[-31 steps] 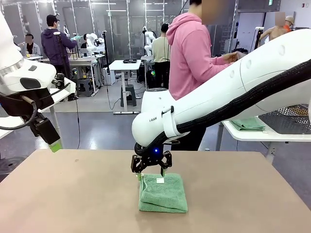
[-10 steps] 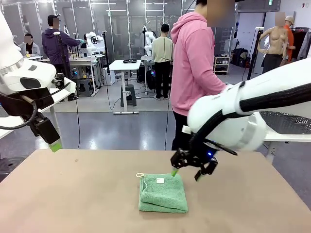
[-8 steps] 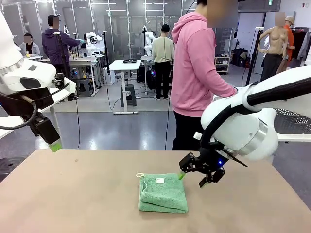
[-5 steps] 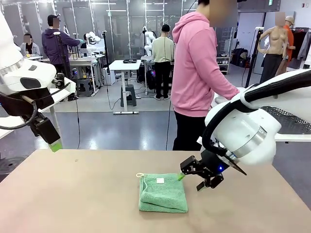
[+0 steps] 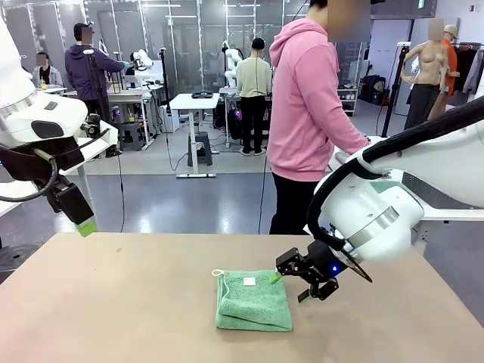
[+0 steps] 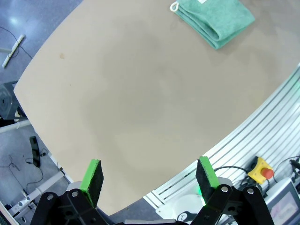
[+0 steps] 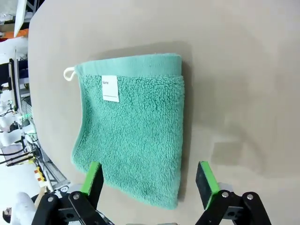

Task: Fold the towels and place them in the basket.
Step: Place the folded Towel with hook on the right side of the table.

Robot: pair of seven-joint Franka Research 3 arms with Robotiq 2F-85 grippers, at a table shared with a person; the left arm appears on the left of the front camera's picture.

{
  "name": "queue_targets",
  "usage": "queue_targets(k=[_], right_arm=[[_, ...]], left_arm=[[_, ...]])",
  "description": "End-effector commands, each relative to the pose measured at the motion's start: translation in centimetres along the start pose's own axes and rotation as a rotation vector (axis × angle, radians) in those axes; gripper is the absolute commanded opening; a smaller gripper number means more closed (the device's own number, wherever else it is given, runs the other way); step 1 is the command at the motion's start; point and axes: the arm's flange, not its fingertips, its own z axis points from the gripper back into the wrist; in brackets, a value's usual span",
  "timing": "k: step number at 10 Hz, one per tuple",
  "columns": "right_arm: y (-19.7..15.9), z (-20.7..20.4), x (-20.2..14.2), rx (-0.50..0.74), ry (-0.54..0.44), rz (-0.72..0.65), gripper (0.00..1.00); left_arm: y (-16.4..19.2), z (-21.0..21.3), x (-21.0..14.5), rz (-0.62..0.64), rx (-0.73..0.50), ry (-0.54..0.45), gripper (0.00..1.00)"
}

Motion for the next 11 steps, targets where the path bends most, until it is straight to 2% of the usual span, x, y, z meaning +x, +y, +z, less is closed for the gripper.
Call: queue_targets(k=[1,7,10,11], right_arm=[[0.0,-1.3,0.8,0.042,-0.004,0.014,1.00],[-0.3,-3.8,1.5,0.051,0.028,0.000,1.00],[0.0,-4.2,1.3,0.041,0.011,-0.003,0.13],[0.1,-4.3,1.2,0.042,0.008,-0.003,0.00]], left_arm=[[-0.1,0.2,0.4,0.014,0.014,0.001,1.00],[-0.1,0.2,0.4,0.014,0.014,0.001,1.00],[-0.1,0.2,0.4,0.014,0.014,0.001,1.00],[-0.1,0.2,0.4,0.014,0.014,0.001,1.00]])
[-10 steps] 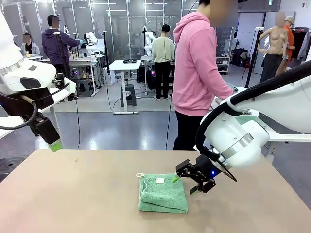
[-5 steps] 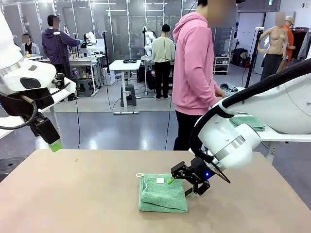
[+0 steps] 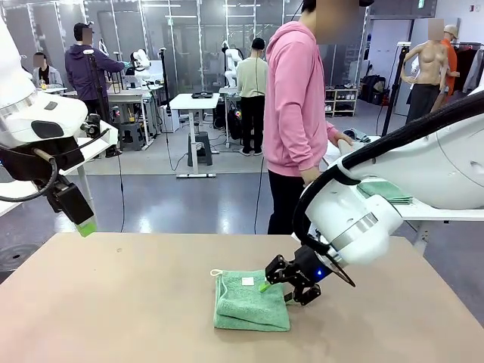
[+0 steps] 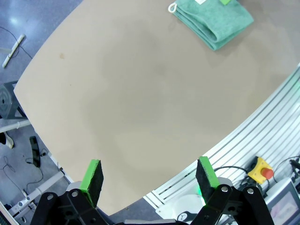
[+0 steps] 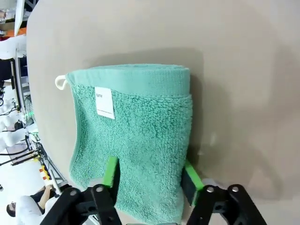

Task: Fold the towels and place them in the basket.
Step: Place the folded Towel with hook on the right side of the table.

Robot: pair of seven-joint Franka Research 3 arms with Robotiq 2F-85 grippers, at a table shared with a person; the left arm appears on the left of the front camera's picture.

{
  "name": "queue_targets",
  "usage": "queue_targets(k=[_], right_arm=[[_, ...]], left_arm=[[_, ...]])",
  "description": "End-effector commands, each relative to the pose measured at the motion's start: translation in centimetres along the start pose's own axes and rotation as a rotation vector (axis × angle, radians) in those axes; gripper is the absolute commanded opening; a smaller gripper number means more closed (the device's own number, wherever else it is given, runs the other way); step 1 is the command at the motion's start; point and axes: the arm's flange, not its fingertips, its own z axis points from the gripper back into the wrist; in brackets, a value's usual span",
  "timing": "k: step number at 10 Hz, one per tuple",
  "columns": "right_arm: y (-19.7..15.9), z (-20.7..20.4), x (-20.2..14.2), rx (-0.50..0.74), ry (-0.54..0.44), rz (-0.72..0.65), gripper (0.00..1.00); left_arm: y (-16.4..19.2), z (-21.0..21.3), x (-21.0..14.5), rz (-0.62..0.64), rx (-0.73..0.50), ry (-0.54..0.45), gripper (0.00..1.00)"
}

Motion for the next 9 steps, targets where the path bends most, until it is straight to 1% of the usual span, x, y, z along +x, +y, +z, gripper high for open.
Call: queue_targets(k=[1,2,3,4,6,8,9], right_arm=[[0.3,-0.8,0.0,0.013,-0.027,0.020,0.00],[0.4,-1.0,-0.2,0.009,-0.028,0.020,0.00],[0.6,-1.1,-0.3,0.008,-0.033,0.019,0.02],[0.7,-1.1,-0.6,0.005,-0.039,0.019,0.00],[1.1,-1.2,-1.0,-0.011,-0.048,0.017,0.00],[1.5,-1.5,-1.4,-0.021,-0.029,0.014,0.00],[1.1,-0.8,-0.5,-0.016,-0.017,0.020,0.00]], left_arm=[[-0.1,0.2,0.4,0.014,0.014,0.001,1.00],[-0.1,0.2,0.4,0.014,0.014,0.001,1.00],[-0.1,0.2,0.4,0.014,0.014,0.001,1.00],[-0.1,0.2,0.4,0.014,0.014,0.001,1.00],[-0.1,0.2,0.4,0.014,0.014,0.001,1.00],[-0.1,0.2,0.4,0.014,0.014,0.001,1.00],[-0.1,0.2,0.4,0.014,0.014,0.001,1.00]])
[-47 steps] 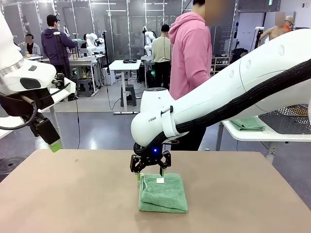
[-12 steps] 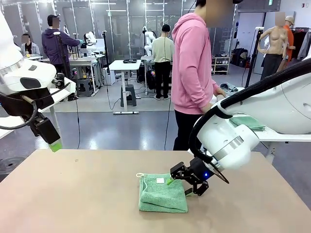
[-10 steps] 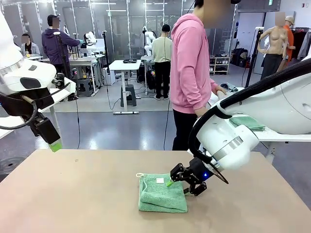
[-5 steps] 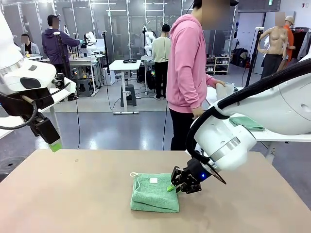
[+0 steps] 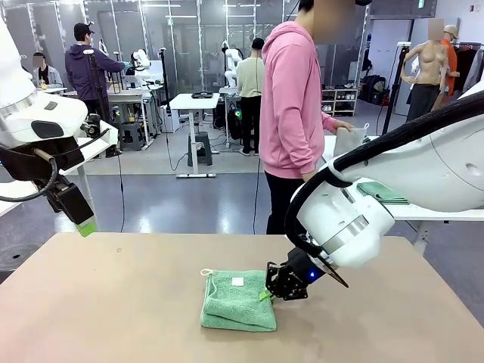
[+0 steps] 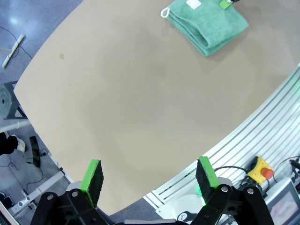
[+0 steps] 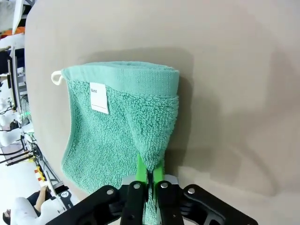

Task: Fold the towels and place them in the basket.
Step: Place the folded Towel with hook on the right side of the table.

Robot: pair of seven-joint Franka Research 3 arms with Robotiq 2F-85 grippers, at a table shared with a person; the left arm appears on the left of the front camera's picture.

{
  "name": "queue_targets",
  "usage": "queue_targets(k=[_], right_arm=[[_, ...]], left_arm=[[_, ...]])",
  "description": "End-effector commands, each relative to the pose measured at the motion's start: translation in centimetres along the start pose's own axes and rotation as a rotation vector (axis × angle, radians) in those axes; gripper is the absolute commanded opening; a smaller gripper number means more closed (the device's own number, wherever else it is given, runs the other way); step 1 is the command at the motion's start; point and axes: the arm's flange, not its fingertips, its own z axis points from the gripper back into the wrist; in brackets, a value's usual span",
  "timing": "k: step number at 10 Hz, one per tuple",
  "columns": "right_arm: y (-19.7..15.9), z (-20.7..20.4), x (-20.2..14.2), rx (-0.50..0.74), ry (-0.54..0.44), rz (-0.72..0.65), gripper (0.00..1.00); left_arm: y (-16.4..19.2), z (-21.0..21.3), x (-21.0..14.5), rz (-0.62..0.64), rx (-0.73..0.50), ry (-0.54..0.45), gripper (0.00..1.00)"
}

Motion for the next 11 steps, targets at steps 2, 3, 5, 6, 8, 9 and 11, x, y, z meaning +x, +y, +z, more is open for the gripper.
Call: queue_targets(k=[2,3,5,6,8,9,11], right_arm=[[-0.2,0.2,0.1,0.002,-0.002,-0.004,0.00],[-0.2,0.2,0.1,0.002,-0.002,-0.004,0.00],[-0.2,0.2,0.1,0.002,-0.002,-0.004,0.00],[-0.1,0.1,0.0,0.000,-0.001,-0.001,0.06],[0.2,4.4,0.0,-0.043,-0.021,0.097,0.05],[-1.5,6.7,0.1,-0.052,-0.025,0.081,0.05],[-4.6,11.2,0.2,-0.078,-0.065,0.065,0.05]], left_arm=[[-0.1,0.2,0.4,0.014,0.014,0.001,1.00],[-0.1,0.2,0.4,0.014,0.014,0.001,1.00],[-0.1,0.2,0.4,0.014,0.014,0.001,1.00],[-0.1,0.2,0.4,0.014,0.014,0.001,1.00],[-0.1,0.2,0.4,0.014,0.014,0.001,1.00],[-0.1,0.2,0.4,0.014,0.014,0.001,1.00],[-0.1,0.2,0.4,0.014,0.014,0.001,1.00]])
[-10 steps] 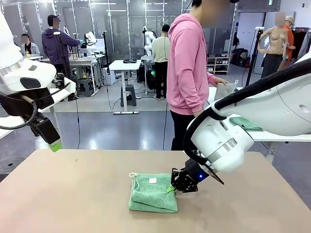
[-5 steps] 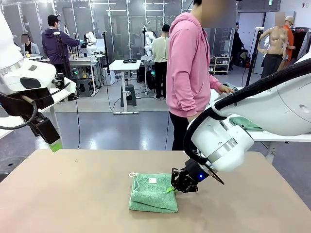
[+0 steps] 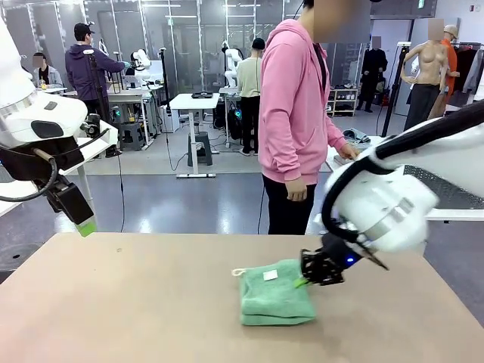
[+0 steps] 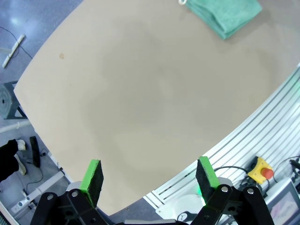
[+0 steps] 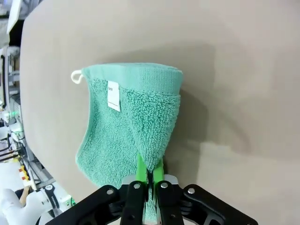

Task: Fold the towels and place them in the basket.
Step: Place the folded Towel with hook on the right side of the table.

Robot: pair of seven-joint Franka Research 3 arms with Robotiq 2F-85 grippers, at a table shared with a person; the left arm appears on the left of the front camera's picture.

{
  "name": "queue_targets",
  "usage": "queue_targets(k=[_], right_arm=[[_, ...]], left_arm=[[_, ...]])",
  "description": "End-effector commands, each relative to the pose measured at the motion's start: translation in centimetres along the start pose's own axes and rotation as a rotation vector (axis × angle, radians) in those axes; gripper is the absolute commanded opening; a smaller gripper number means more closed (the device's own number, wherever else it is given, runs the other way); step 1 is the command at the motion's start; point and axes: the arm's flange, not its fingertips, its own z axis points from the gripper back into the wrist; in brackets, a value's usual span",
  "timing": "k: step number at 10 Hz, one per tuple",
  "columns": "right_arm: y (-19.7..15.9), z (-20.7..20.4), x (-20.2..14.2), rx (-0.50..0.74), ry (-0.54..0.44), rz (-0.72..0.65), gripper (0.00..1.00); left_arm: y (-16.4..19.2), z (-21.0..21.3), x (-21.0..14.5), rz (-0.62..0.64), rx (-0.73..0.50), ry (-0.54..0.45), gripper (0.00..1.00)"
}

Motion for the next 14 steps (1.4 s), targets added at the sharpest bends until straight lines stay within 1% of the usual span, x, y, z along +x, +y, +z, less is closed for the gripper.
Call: queue_targets(k=[1,2,3,6,8,9,10,12,13,14], right_arm=[[-3.3,4.4,-0.5,-0.041,-0.016,-0.001,0.05],[-5.9,6.9,-0.8,-0.080,-0.023,-0.016,0.05],[-8.1,9.0,-0.9,-0.070,-0.046,-0.016,0.05],[-13.8,13.4,-0.8,-0.127,-0.037,0.005,0.05],[-16.1,14.9,-0.2,-0.161,-0.015,0.004,0.05],[-16.7,15.6,0.2,-0.170,-0.012,0.001,0.05],[-17.0,16.1,0.5,-0.200,-0.008,-0.009,0.05],[-16.9,15.7,0.7,-0.233,0.005,-0.023,0.05],[-16.8,15.4,0.7,-0.271,-0.001,-0.027,0.38],[-16.7,15.5,0.6,-0.277,-0.004,-0.029,0.40]], left_arm=[[-0.1,0.2,0.4,0.014,0.014,0.002,1.00],[-0.1,0.2,0.4,0.014,0.014,0.002,1.00],[-0.1,0.2,0.4,0.014,0.014,0.002,1.00],[-0.1,0.2,0.4,0.014,0.014,0.002,1.00],[-0.1,0.2,0.4,0.014,0.014,0.002,1.00],[-0.1,0.2,0.4,0.014,0.014,0.002,1.00],[-0.1,0.2,0.4,0.014,0.014,0.002,1.00],[-0.1,0.2,0.4,0.014,0.014,0.002,1.00],[-0.1,0.2,0.4,0.014,0.014,0.002,1.00],[-0.1,0.2,0.4,0.014,0.014,0.002,1.00]])
